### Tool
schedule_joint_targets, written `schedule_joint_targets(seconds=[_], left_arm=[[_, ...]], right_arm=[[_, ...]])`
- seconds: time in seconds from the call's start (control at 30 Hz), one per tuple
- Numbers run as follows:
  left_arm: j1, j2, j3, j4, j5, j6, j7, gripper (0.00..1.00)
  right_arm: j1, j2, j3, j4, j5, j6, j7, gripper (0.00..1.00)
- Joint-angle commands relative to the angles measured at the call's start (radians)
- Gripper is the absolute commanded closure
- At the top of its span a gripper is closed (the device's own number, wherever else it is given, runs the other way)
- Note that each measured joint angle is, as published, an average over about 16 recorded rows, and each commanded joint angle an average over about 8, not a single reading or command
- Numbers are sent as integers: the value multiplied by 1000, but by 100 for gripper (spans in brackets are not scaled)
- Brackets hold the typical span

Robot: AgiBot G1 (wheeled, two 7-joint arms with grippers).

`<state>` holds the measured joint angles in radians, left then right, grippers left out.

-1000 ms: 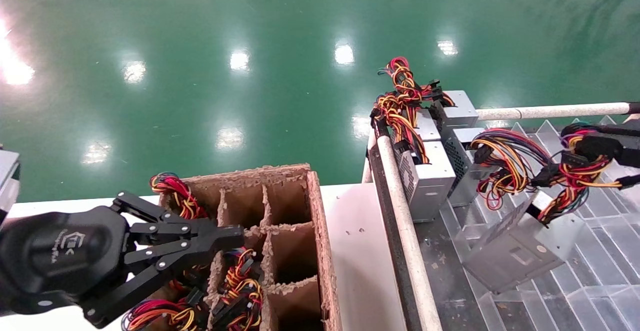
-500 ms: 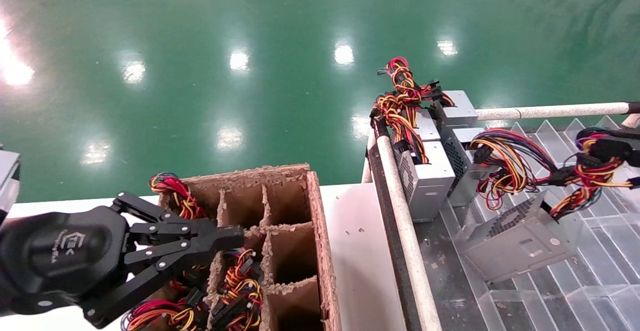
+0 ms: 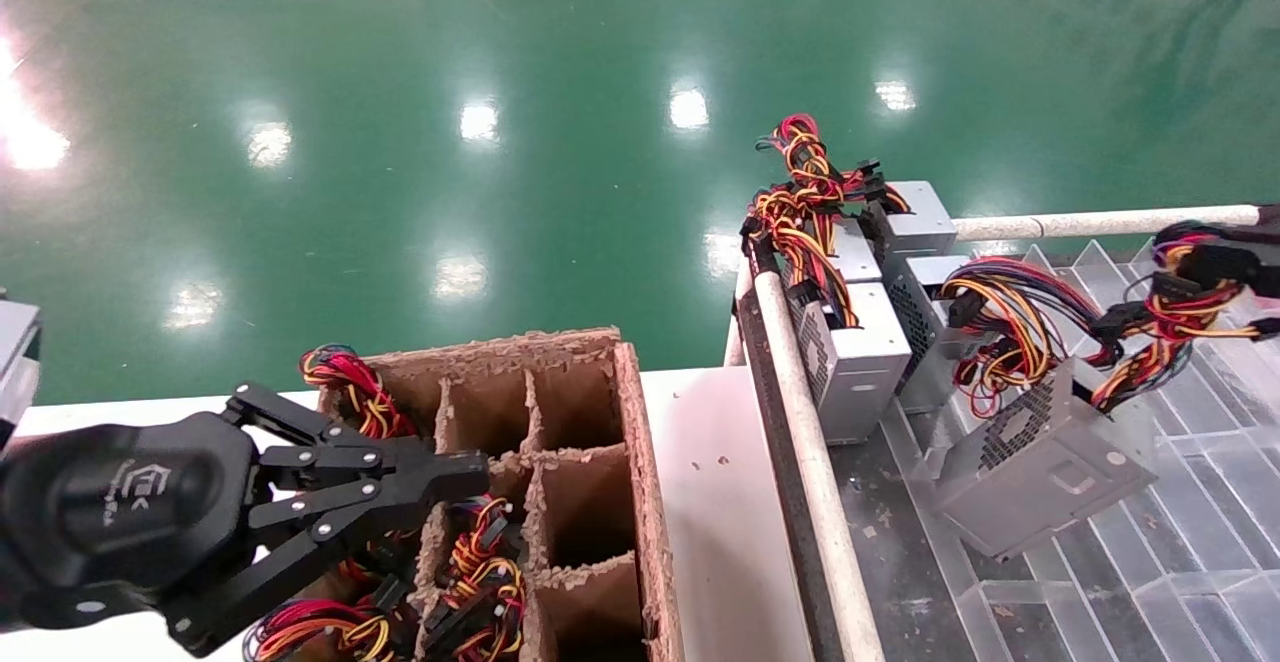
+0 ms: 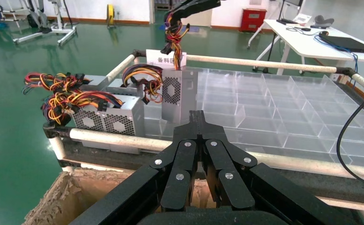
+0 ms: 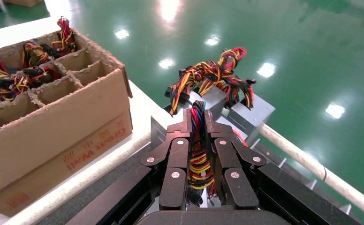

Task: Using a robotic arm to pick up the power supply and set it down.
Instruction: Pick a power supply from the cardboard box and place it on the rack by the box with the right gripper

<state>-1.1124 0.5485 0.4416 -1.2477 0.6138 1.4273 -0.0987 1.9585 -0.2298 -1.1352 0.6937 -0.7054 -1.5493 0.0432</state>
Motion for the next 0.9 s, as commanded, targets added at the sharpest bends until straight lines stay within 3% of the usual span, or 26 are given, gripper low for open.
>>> schedule_joint_targets(seconds=[0.03, 0.43, 0.9], left_arm=[[0, 0, 0, 0, 0, 0, 0, 100], [0, 0, 0, 0, 0, 0, 0, 100], [0, 0, 0, 0, 0, 0, 0, 100]], right_arm=[[9, -17, 1, -15, -9, -9, -9, 100], [125, -69, -32, -53, -151, -34, -39, 100], [162, -143, -100, -66, -118, -40, -103, 100]])
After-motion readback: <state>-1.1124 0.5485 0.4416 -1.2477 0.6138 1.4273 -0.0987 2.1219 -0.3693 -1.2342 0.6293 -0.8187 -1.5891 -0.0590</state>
